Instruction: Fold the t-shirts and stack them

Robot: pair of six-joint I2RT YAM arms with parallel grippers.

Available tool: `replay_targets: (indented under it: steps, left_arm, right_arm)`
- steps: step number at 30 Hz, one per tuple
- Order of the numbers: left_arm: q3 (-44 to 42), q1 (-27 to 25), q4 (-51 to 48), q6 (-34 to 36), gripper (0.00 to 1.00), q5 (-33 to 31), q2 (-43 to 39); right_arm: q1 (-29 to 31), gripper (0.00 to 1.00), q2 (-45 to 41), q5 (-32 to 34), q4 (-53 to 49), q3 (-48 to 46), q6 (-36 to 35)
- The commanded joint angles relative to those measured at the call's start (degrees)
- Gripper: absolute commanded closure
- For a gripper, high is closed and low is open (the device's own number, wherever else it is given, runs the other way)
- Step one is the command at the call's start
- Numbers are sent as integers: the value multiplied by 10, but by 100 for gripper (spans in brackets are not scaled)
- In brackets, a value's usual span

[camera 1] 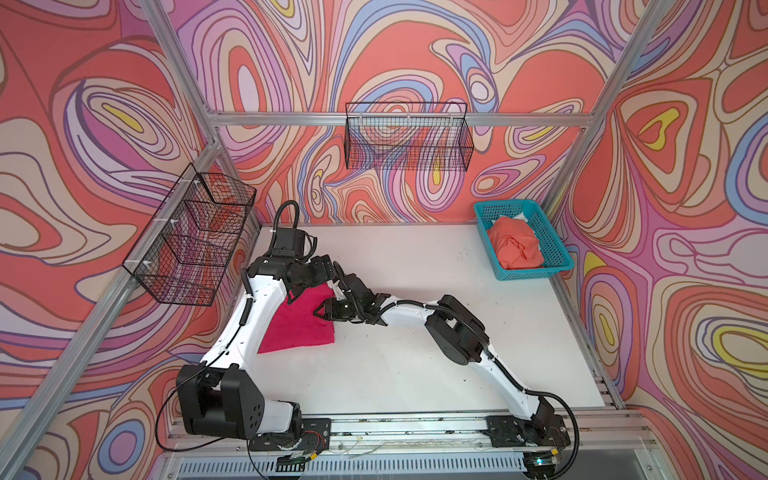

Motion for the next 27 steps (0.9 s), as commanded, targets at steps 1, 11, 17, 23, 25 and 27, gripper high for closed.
replay_targets:
  steps: [1, 11, 17, 23, 25, 27]
  left_arm:
    - [24, 6, -24, 4, 12, -10, -8]
    - [6, 6, -14, -14, 11, -12, -24]
    - [-38, 6, 25, -22, 11, -10, -71]
    - [-124, 6, 88, 1, 6, -21, -124]
    - [-168, 6, 125, 17, 5, -36, -147]
    - [-212, 6, 159, 41, 3, -65, -170]
  right_arm:
    - [7, 52, 37, -15, -14, 22, 27]
    - [-1, 39, -78, 6, 11, -102, 10]
    - [-21, 28, -220, 38, 0, -223, -23]
    - [-58, 24, -386, 111, -74, -348, -78]
    - [-77, 21, -439, 146, -107, -384, -108]
    - [-104, 18, -497, 173, -132, -418, -139]
